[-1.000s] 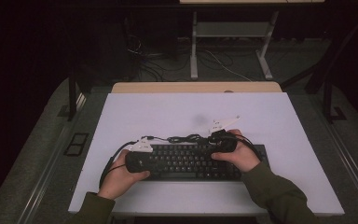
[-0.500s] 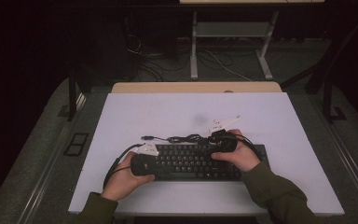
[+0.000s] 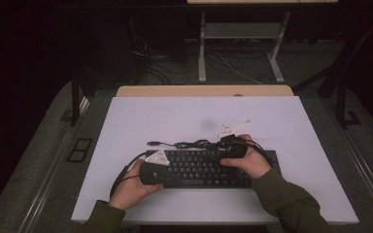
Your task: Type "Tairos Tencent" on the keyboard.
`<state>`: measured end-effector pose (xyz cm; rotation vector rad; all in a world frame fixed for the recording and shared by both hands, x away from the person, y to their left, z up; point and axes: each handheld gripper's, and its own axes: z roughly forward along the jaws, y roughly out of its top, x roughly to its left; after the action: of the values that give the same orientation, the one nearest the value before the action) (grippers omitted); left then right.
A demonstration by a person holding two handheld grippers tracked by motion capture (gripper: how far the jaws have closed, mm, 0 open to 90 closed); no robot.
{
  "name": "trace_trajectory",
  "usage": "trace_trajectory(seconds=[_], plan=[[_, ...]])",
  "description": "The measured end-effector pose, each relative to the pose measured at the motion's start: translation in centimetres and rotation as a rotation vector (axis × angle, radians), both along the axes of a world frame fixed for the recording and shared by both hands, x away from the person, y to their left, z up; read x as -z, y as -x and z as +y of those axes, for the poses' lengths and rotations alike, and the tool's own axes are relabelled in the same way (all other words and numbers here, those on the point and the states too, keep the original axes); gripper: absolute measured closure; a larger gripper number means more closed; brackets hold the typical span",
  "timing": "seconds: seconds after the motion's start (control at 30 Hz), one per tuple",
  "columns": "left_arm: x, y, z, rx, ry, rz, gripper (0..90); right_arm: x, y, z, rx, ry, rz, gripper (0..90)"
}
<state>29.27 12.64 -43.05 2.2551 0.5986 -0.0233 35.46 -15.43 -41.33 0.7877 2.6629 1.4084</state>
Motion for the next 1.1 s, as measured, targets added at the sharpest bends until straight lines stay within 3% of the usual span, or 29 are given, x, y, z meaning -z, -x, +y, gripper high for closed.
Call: trace_trajectory(seconds=[0.3,0.4,0.73,1.1], plan=[[0.07,-0.10,0.09,-0.006,0.001,-0.006,88.9,0.00,-0.01,-0.01,-0.001,0.000,-0.001,50.3],[0.27,-0.15,0.05,0.000,-0.019,-0.018,88.9,0.00,0.00,-0.01,0.001,0.001,0.000,50.2],[0.21,-0.13,0.14,-0.010,0.005,0.002,88.9,-0.02,0.00,0.01,-0.001,0.000,-0.004,50.3],[-0.33,-0.21,0.48,-0.023,0.031,-0.014,88.8,-0.04,0.03,-0.01,-0.002,-0.002,-0.004,50.3]])
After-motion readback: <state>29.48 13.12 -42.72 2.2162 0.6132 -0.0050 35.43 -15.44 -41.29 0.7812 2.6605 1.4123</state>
